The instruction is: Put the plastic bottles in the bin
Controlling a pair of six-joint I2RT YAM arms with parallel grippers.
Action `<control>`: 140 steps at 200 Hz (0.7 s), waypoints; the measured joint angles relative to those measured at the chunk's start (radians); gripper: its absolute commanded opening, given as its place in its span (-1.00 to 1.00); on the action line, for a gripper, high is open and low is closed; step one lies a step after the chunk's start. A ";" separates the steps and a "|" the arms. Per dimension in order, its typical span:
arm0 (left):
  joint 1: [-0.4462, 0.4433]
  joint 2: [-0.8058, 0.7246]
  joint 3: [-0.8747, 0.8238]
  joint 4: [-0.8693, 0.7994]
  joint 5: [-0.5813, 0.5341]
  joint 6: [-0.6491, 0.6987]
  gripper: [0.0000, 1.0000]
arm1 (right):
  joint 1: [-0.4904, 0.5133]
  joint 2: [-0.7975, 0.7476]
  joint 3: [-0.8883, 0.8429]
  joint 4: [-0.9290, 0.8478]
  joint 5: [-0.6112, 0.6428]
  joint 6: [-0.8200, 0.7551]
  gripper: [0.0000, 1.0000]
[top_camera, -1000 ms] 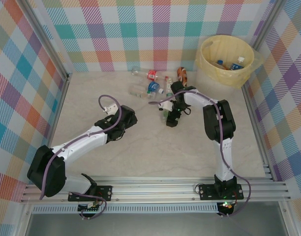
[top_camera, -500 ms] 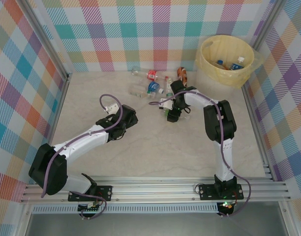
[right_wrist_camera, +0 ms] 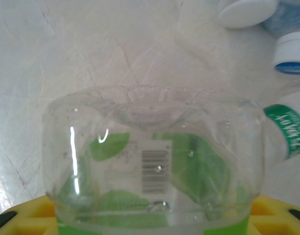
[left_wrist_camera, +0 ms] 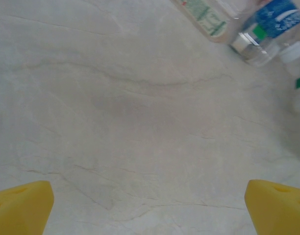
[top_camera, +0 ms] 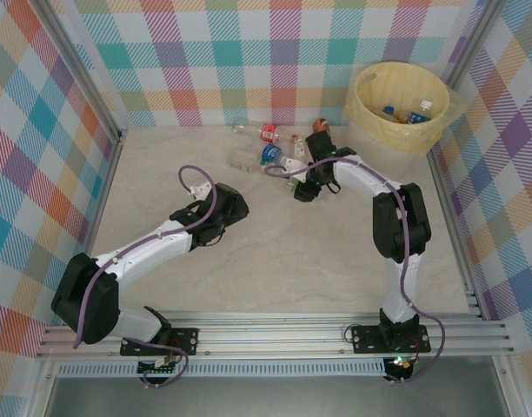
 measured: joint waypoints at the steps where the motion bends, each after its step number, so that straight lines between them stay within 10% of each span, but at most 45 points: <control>1: 0.000 0.000 0.000 0.005 0.002 0.003 1.00 | 0.000 -0.003 -0.002 0.002 -0.002 0.004 -0.05; 140: 0.000 0.111 0.063 0.388 0.513 0.114 1.00 | -0.216 -0.340 0.002 0.274 -0.225 0.705 -0.16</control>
